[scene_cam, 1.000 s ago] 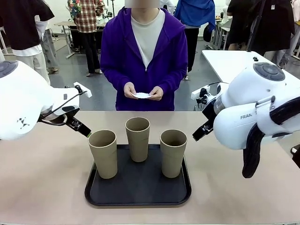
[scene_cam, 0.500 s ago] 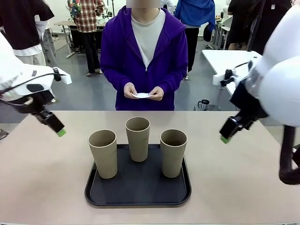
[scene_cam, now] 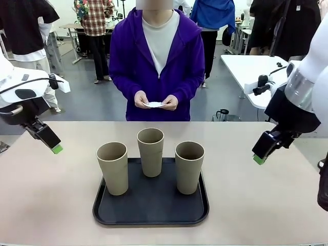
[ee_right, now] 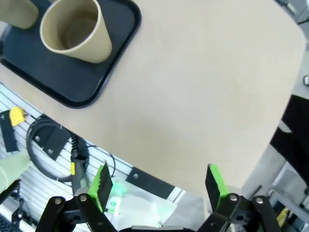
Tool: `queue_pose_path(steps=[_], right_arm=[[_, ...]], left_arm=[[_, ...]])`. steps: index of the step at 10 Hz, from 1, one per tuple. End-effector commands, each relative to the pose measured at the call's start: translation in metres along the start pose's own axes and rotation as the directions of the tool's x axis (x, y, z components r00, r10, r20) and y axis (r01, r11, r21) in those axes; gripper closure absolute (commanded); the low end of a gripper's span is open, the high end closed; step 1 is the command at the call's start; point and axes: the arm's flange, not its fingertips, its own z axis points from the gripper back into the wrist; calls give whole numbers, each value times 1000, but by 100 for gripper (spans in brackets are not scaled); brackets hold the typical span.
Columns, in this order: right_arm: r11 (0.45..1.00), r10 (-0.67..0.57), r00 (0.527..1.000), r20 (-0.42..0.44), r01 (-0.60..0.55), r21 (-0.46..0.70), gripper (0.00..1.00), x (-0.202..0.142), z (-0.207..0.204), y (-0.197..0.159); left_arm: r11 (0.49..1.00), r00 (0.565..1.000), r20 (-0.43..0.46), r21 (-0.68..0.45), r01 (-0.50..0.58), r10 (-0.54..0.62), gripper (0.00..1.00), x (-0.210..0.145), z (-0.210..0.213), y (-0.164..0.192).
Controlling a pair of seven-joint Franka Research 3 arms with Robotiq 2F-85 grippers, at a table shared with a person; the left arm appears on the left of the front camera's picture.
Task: Place coasters on the table and set cups on them.
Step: Pick up one Reusable plastic cup and place it on a coaster set by the human.
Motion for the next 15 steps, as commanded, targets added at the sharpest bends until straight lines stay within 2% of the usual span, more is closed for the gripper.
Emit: queue_pose_path(steps=[1, 2, 3, 4, 5, 6, 7, 8, 9, 10, 11, 13, 14, 15], right_arm=[[937, -129, 985, 118, 82, 340, 0, -1, -1, -11], [755, -315, 935, 161, 145, 639, 0, -9, -8, -40], [499, -506, 853, 125, 171, 850, 0, -29, -13, -70], [299, -606, 792, 79, 135, 945, 0, -47, -19, -98], [140, -687, 727, 9, 120, 983, 0, -67, -29, -129], [26, -736, 673, -74, 137, 990, 0, -87, -42, -157], [-93, -756, 634, -163, 142, 985, 0, -105, -56, -181], [-186, -748, 619, -240, 151, 971, 0, -120, -69, -193], [-248, -736, 612, -290, 154, 956, 0, -133, -80, -200], [-269, -735, 605, -305, 152, 951, 0, -142, -89, -203], [-282, -734, 602, -314, 150, 948, 0, -144, -97, -204], [-229, -740, 597, -310, 210, 951, 0, -147, -115, -198], [-158, -749, 602, -278, 245, 956, 0, -148, -122, -199], [-111, -753, 607, -255, 264, 958, 0, -149, -127, -199]], left_arm=[[1000, 1000, 1, 1, 0, 0, 0, -3, 5, -1], [972, 995, 92, -236, -20, 43, 0, -3, 5, 17], [883, 983, 165, -470, 5, 82, 0, -11, 15, 35], [795, 957, 243, -606, 24, 157, 0, -16, 18, 56], [677, 923, 292, -735, 50, 249, 0, -30, 19, 77], [520, 883, 299, -851, 75, 361, 0, -51, 13, 104], [392, 856, 266, -916, 81, 444, 0, -75, 4, 134], [308, 830, 223, -949, 66, 512, 0, -99, -3, 153], [263, 795, 188, -964, 38, 577, 0, -120, -11, 172], [219, 776, 134, -976, -6, 616, 0, -138, -21, 187], [185, 768, 95, -982, -31, 634, 0, -139, -35, 193], [179, 770, 10, -974, -135, 637, 0, -139, -47, 190], [213, 775, -26, -955, -205, 632, 0, -139, -53, 193], [226, 774, -64, -938, -262, 630, 0, -136, -59, 194]])
